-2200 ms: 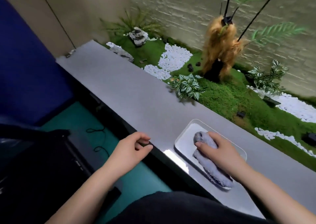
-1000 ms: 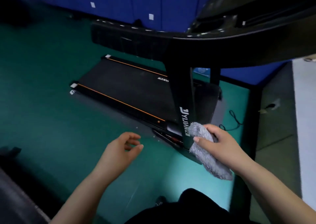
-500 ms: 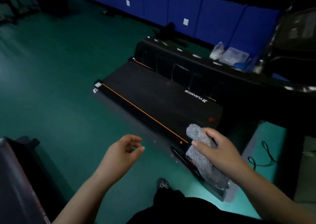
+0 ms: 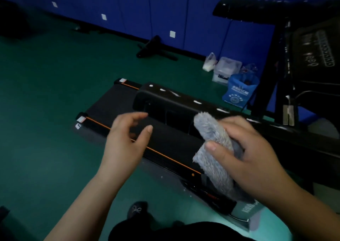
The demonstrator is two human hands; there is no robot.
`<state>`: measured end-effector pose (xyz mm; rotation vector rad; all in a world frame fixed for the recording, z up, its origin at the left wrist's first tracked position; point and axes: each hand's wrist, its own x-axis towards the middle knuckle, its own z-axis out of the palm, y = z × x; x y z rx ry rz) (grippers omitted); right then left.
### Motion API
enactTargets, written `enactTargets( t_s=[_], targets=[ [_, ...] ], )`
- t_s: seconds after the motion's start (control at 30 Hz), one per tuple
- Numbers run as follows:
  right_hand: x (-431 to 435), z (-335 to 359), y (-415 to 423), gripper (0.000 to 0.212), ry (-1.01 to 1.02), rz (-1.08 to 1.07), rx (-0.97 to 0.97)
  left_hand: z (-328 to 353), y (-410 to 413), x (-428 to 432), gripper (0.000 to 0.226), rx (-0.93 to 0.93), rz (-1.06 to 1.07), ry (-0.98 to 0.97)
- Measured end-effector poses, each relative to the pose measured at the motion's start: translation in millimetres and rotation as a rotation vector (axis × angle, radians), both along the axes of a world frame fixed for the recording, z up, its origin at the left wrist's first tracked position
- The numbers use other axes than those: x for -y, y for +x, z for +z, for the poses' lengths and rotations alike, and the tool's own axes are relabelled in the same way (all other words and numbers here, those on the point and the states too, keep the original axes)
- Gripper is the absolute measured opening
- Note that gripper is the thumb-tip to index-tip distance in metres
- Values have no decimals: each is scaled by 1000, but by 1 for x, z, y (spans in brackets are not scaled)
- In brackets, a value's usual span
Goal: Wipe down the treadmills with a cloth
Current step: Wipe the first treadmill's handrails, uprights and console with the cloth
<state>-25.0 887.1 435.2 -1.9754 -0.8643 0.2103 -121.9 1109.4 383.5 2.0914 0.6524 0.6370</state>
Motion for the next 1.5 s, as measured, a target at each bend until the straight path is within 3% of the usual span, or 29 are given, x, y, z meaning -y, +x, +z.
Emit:
enactTargets(
  t_s=[0.13,0.2,0.33,0.57,0.77,0.97,1.2,1.4,1.5],
  targets=[
    [-26,14,19,45,-225,-226,437,-1,35,-50,40,47,-58,42],
    [-41,10,27,46,-340,-347,528,-5,48,-71,42,8,-103,25],
    [-70,-8,26,64,-406,-562,458,-11,62,-102,43,-104,-318,-11],
    [-146,-26,19,48,-418,-677,547,-13,79,-143,47,-161,-590,-11],
    [-195,-25,24,36,-368,-538,585,-13,86,-152,48,-146,-665,5],
    [-162,-20,24,29,-346,-690,584,-14,90,-156,52,-139,-703,70],
    [-227,-26,25,29,-286,-457,644,-9,95,-159,48,-126,-732,78],
    [-156,-28,15,22,-344,-802,641,-7,96,-167,52,-154,-743,64],
    [-162,-35,7,22,-355,-925,655,-7,98,-171,51,-143,-749,34]
  ],
)
